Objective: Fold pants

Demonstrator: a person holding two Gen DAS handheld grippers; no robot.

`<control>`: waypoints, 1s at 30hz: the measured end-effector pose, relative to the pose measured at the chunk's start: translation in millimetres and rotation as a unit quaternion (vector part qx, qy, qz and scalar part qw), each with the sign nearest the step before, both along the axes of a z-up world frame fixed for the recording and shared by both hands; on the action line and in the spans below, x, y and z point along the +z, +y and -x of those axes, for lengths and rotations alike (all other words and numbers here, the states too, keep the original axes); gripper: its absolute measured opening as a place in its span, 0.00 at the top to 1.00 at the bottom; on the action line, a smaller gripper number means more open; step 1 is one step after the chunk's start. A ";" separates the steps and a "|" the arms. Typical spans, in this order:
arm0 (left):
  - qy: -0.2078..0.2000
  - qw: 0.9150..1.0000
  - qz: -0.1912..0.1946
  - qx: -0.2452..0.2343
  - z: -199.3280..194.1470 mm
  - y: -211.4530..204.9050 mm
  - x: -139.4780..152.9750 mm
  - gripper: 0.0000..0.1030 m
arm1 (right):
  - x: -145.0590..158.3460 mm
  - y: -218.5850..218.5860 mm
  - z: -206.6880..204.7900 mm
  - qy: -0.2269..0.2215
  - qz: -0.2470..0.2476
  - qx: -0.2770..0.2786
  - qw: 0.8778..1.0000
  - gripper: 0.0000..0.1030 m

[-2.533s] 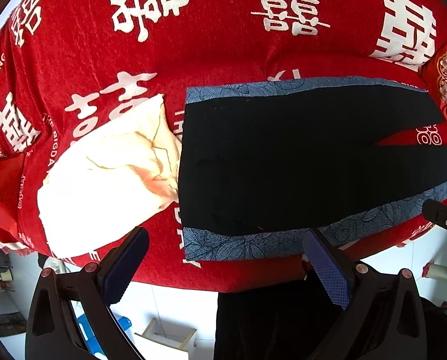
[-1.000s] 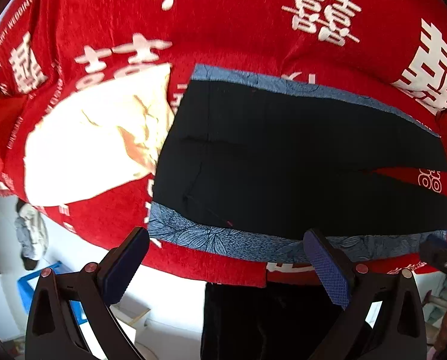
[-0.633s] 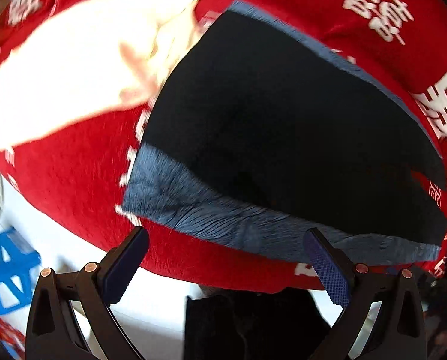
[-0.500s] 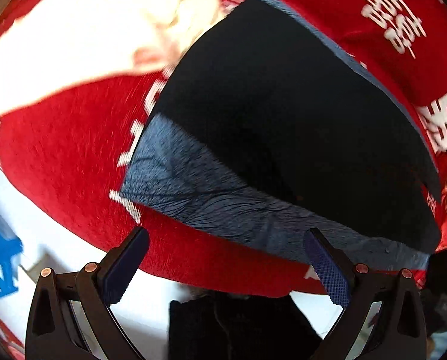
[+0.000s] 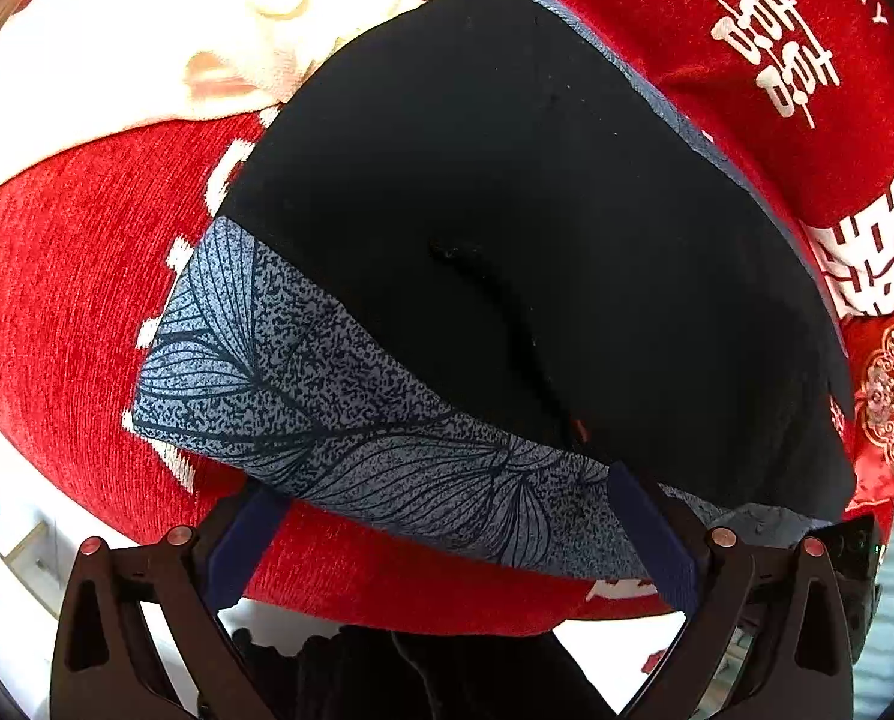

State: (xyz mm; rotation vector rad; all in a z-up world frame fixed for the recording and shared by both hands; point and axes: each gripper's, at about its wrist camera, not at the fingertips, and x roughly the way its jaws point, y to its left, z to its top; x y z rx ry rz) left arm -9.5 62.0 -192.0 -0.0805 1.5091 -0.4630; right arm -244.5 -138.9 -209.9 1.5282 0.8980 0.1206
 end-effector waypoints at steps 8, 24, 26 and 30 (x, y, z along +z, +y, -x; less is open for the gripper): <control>0.007 1.000 0.017 0.018 -10.7 5.1 -0.1 0.01 | -16.2 0.5 30.4 -0.013 -0.052 -0.081 0.995 0.24; -0.013 0.999 0.045 0.007 -32.5 -6.1 58.7 0.71 | 53.1 -33.1 -11.7 -0.005 -0.031 -0.059 0.998 0.90; -0.020 0.998 0.054 0.014 -40.0 -11.8 76.4 0.71 | 72.5 -45.0 -28.9 -0.011 -0.015 -0.040 0.999 0.90; -0.056 0.996 0.066 0.019 -73.5 -37.9 110.8 0.71 | 103.9 -84.1 -72.8 -0.032 0.012 -0.003 0.999 0.90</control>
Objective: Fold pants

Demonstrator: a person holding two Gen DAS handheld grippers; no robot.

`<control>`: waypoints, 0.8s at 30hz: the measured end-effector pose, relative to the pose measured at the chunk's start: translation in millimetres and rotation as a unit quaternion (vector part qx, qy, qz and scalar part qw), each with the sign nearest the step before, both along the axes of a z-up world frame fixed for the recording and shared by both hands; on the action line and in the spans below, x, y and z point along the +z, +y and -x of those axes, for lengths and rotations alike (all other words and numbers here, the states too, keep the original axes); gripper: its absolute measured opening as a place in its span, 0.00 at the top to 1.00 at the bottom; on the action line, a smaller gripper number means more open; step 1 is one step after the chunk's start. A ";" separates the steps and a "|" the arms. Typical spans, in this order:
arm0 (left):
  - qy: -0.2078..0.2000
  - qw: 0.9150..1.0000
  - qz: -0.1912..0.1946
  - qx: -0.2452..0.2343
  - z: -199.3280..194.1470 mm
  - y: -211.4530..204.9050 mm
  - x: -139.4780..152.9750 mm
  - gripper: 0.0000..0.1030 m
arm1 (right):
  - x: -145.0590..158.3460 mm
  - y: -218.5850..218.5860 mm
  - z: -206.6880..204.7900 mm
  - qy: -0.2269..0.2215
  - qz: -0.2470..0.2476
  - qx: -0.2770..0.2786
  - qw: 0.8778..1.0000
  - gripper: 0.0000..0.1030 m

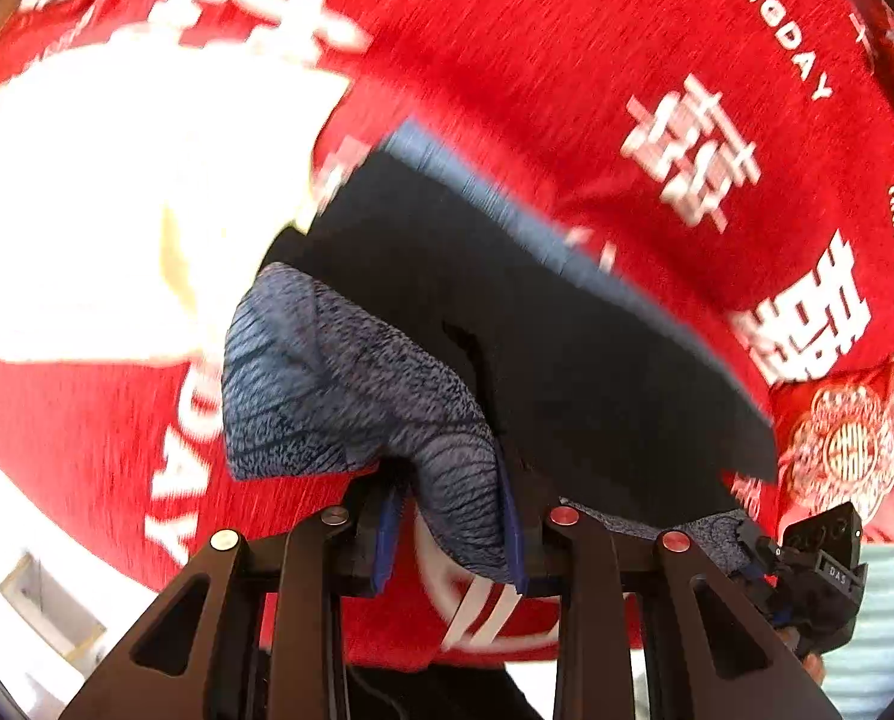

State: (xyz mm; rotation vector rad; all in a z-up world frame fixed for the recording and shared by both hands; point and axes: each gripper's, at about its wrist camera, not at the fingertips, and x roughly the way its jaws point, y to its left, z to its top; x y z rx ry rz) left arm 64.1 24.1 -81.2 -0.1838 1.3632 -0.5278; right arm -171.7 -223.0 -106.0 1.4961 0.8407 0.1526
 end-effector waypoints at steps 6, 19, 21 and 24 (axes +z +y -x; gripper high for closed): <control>-0.058 0.998 -0.016 -0.005 -77.9 -72.5 1.9 0.71 | -11.3 -65.9 -84.7 0.005 0.017 0.041 0.999 0.90; -0.089 0.983 -0.157 0.031 -161.3 -149.4 -77.2 0.27 | -107.0 -125.8 -182.7 0.113 0.017 0.099 0.989 0.78; -0.086 0.984 -0.156 0.033 -159.2 -140.0 -68.8 0.27 | -93.3 -124.7 -186.0 0.091 0.021 0.112 0.989 0.39; -0.104 0.980 -0.171 0.016 -145.8 -137.3 -52.2 0.27 | -58.9 -119.6 -186.3 0.074 0.072 0.127 0.987 0.22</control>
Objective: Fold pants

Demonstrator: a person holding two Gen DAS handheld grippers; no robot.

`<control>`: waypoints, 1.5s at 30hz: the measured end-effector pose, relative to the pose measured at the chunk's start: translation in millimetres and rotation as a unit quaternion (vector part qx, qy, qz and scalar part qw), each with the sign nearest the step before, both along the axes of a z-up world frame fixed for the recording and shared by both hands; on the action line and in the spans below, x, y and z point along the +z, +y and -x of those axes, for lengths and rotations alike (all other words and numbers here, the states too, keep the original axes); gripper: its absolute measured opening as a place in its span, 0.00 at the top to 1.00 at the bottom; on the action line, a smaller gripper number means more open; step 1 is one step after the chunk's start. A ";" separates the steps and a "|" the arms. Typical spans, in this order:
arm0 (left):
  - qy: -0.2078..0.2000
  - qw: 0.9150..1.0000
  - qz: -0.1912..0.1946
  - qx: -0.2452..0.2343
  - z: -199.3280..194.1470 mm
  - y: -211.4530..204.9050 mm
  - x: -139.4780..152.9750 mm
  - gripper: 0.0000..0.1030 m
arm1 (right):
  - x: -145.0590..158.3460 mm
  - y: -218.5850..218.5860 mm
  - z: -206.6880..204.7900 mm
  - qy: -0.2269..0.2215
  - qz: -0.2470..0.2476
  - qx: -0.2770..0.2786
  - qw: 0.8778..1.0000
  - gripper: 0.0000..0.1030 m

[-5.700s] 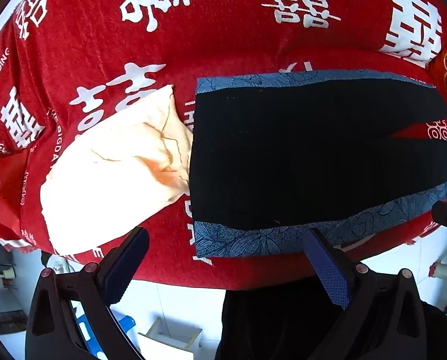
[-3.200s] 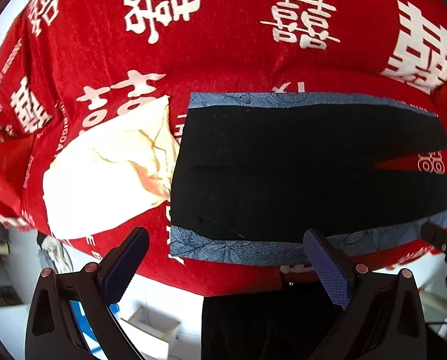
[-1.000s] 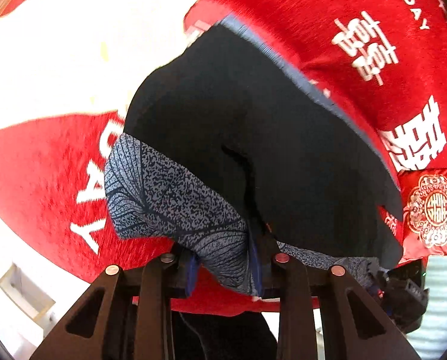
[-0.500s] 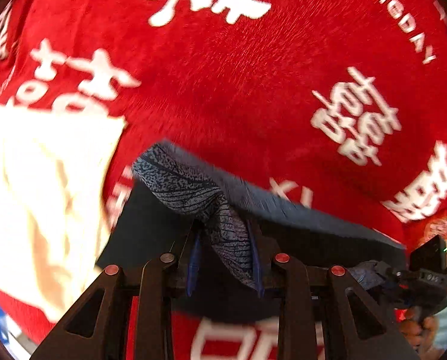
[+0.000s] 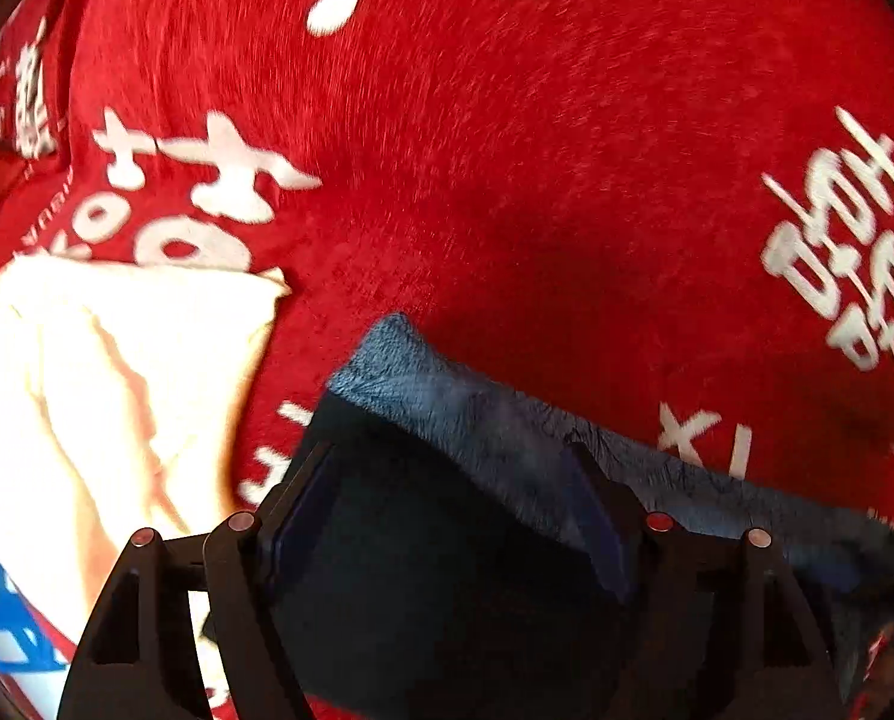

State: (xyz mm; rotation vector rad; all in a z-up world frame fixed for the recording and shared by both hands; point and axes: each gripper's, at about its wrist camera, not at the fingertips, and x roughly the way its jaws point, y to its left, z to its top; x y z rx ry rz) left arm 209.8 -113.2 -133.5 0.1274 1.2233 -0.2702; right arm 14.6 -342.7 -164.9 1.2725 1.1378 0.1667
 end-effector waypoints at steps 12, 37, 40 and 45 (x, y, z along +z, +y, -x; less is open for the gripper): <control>0.001 0.994 -0.092 -0.062 22.5 -77.0 -60.3 0.20 | 10.5 47.9 -17.4 0.009 0.291 0.175 0.940 0.57; 0.081 0.966 -0.016 -0.247 212.8 -127.2 1.5 0.20 | 63.6 -1.2 286.8 0.108 0.213 -0.136 0.962 0.30; 0.088 0.956 0.003 -0.281 239.7 -138.0 4.3 0.20 | 60.2 9.8 336.3 0.148 0.227 -0.157 0.950 0.30; 0.109 0.938 0.022 -0.328 277.2 -160.8 9.4 0.20 | 45.8 16.6 402.6 0.206 0.236 -0.185 0.931 0.30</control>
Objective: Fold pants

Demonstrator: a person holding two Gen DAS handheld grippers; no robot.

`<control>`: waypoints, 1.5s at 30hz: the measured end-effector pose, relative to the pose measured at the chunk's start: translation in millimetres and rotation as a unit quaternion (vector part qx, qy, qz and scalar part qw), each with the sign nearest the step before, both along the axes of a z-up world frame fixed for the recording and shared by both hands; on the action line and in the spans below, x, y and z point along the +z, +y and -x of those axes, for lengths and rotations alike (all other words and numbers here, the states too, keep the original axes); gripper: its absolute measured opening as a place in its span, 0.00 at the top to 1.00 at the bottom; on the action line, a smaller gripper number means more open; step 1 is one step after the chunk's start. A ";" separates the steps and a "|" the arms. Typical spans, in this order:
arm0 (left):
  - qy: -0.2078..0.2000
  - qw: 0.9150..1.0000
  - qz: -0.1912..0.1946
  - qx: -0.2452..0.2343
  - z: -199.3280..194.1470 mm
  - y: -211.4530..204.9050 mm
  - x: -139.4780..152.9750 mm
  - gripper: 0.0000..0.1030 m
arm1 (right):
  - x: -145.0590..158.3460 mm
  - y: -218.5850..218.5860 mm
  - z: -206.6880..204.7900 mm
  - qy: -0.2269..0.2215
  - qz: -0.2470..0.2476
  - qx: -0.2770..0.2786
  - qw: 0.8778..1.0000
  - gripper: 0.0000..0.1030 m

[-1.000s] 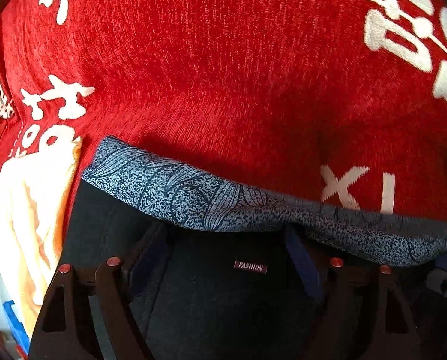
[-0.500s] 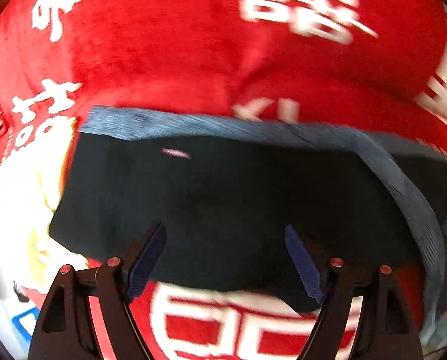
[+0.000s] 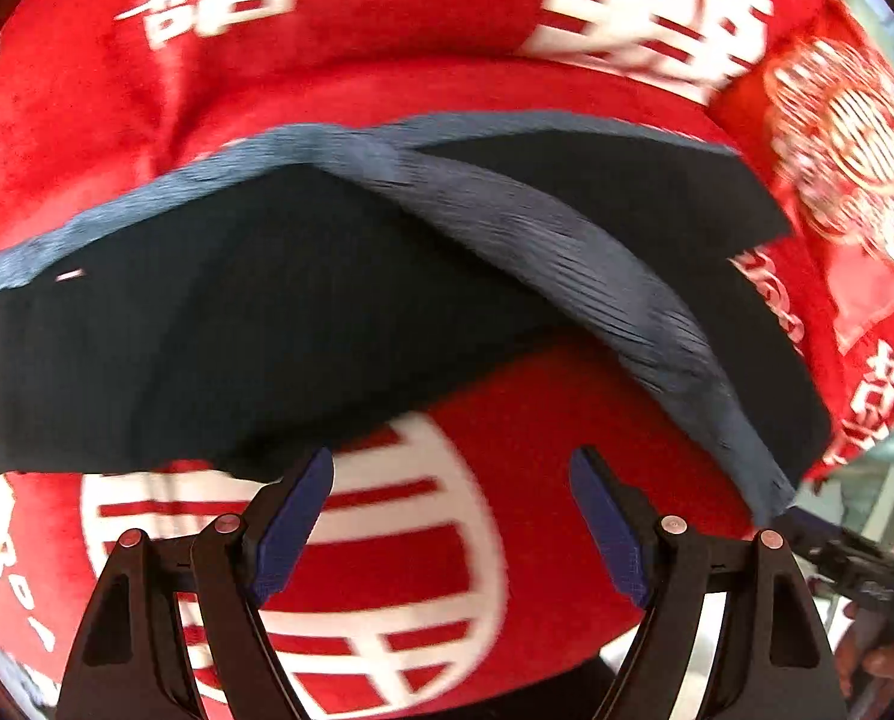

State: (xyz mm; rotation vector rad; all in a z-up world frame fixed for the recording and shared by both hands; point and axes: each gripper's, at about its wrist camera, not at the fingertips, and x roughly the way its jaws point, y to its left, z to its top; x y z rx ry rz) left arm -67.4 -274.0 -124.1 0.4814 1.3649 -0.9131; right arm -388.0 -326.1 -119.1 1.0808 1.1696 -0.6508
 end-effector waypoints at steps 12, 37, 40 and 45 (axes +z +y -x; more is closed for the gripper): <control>0.047 0.999 -0.008 -0.015 52.0 -70.5 -32.4 0.20 | -37.1 -24.8 80.6 -0.040 -0.032 -0.058 0.997 0.30; 0.117 0.992 0.020 0.032 63.3 -118.7 -15.5 0.83 | -9.1 -102.1 60.5 -0.227 -0.172 0.008 0.958 0.94; 0.102 0.993 0.040 0.036 50.2 -134.0 7.8 0.83 | 17.0 -137.4 35.1 -0.245 -0.141 0.030 0.959 0.95; 0.085 0.994 0.062 0.043 17.9 -178.1 15.5 0.83 | 42.8 -215.8 -22.3 -0.230 -0.061 0.095 0.967 0.95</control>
